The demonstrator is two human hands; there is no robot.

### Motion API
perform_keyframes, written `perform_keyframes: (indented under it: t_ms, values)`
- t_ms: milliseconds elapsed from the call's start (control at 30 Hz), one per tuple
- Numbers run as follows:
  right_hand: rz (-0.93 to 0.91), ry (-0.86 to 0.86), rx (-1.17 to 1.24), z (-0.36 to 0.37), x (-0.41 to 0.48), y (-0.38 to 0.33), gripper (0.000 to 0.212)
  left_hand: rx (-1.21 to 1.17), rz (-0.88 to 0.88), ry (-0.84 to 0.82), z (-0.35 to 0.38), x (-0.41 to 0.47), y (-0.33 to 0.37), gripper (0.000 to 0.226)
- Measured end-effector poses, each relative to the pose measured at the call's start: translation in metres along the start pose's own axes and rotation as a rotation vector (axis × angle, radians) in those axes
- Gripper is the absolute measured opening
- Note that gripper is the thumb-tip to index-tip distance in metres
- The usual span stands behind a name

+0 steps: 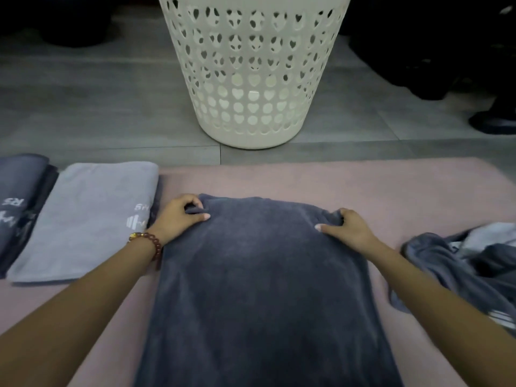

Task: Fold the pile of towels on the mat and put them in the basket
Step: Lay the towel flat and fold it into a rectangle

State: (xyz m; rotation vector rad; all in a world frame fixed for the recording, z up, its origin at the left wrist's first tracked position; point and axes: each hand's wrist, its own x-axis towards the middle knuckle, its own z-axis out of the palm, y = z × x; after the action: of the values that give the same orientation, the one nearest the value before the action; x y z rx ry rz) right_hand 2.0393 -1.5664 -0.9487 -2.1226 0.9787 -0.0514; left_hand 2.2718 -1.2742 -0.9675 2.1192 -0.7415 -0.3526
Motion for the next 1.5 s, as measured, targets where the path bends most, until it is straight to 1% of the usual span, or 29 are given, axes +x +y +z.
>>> perform_keyframes:
  t_ms: [33,100,167,233,300,333,367,400,433,467,533,567,600,667,733,767,833,867,933,967,1033,1067,1133,1167,1267,1300,1367,1433,1500]
  values:
    - [-0.044,-0.011,-0.079,0.001,0.000,0.001,0.038,0.017,0.017,-0.020,0.002,0.001,-0.004,0.033]
    - [-0.054,-0.006,-0.157,-0.002,-0.001,-0.001,0.040,0.004,0.035,-0.034,0.003,0.000,-0.008,0.040]
    - [-0.006,-0.003,-0.257,-0.004,-0.002,-0.006,0.039,0.005,0.050,-0.063,0.001,0.000,-0.006,0.043]
    - [-0.053,0.031,-0.319,-0.005,-0.006,-0.012,0.039,0.011,0.092,-0.071,-0.003,-0.004,0.004,0.042]
    - [-0.255,0.113,-0.200,-0.007,-0.023,-0.024,0.028,-0.031,0.157,-0.040,-0.007,-0.016,0.027,0.032]
    - [-0.429,0.167,-0.182,-0.009,-0.036,-0.027,0.020,-0.056,0.213,-0.019,-0.010,-0.026,0.040,0.032]
    - [-0.633,0.223,-0.261,-0.013,-0.050,-0.028,0.011,-0.065,0.275,0.009,-0.013,-0.039,0.051,0.033]
    - [-0.842,0.269,-0.381,-0.018,-0.064,-0.027,0.008,-0.048,0.350,0.035,-0.016,-0.055,0.061,0.033]
    - [-1.023,0.298,-0.485,-0.023,-0.079,-0.021,0.013,0.003,0.434,0.055,-0.021,-0.075,0.067,0.028]
    - [-1.136,0.313,-0.547,-0.027,-0.095,-0.014,0.016,0.090,0.522,0.063,-0.026,-0.096,0.069,0.019]
    - [-1.233,0.334,-0.581,-0.032,-0.134,0.005,0.018,0.348,0.675,0.007,-0.036,-0.142,0.063,0.002]
    - [-1.245,0.303,-0.612,-0.033,-0.152,0.020,0.016,0.468,0.733,-0.052,-0.040,-0.163,0.057,0.004]
    - [-1.243,0.246,-0.661,-0.031,-0.166,0.040,0.014,0.557,0.765,-0.133,-0.041,-0.183,0.047,0.007]
    - [-1.144,0.052,-0.752,-0.027,-0.191,0.079,0.017,0.664,0.721,-0.300,-0.040,-0.216,0.027,0.005]
    - [-0.996,-0.079,-0.744,-0.024,-0.213,0.101,0.020,0.658,0.626,-0.437,-0.039,-0.241,0.013,0.004]
    - [-0.914,-0.095,-0.698,-0.024,-0.222,0.102,0.026,0.629,0.581,-0.479,-0.039,-0.250,0.006,0.006]
    - [-0.799,-0.061,-0.588,-0.023,-0.232,0.089,0.045,0.632,0.552,-0.478,-0.039,-0.259,0.006,0.007]
    - [-0.767,-0.025,-0.547,-0.023,-0.234,0.078,0.045,0.632,0.560,-0.459,-0.040,-0.260,0.010,0.007]
    - [-0.733,0.016,-0.515,-0.018,-0.231,0.059,0.027,0.622,0.587,-0.434,-0.041,-0.260,0.022,0.005]
    - [-0.714,-0.021,-0.550,-0.015,-0.230,0.050,0.040,0.625,0.600,-0.422,-0.042,-0.260,0.027,0.006]
    - [-0.695,-0.188,-0.716,-0.008,-0.223,0.039,0.075,0.634,0.591,-0.397,-0.042,-0.259,0.031,0.019]
    - [-0.677,-0.239,-0.809,-0.005,-0.220,0.033,0.081,0.645,0.574,-0.390,-0.042,-0.258,0.032,0.031]
    - [-0.571,-0.341,-0.911,-0.002,-0.217,0.020,0.072,0.675,0.570,-0.357,-0.043,-0.257,0.035,0.051]
    - [-0.516,-0.388,-0.904,-0.001,-0.213,0.015,0.063,0.691,0.574,-0.353,-0.043,-0.256,0.037,0.051]
    - [-0.414,-0.495,-0.925,-0.008,-0.205,0.000,0.031,0.719,0.533,-0.317,-0.047,-0.250,0.046,0.039]
    - [-0.393,-0.485,-0.946,-0.013,-0.202,-0.005,0.026,0.705,0.496,-0.271,-0.050,-0.246,0.049,0.035]
    - [-0.349,-0.355,-0.919,-0.027,-0.190,-0.014,0.021,0.651,0.443,-0.146,-0.057,-0.237,0.057,0.027]
    - [-0.345,-0.112,-0.783,-0.043,-0.177,-0.020,0.017,0.584,0.393,0.039,-0.064,-0.226,0.067,0.017]
    - [-0.400,0.170,-0.546,-0.055,-0.174,-0.025,0.013,0.475,0.336,0.213,-0.069,-0.216,0.076,0.012]
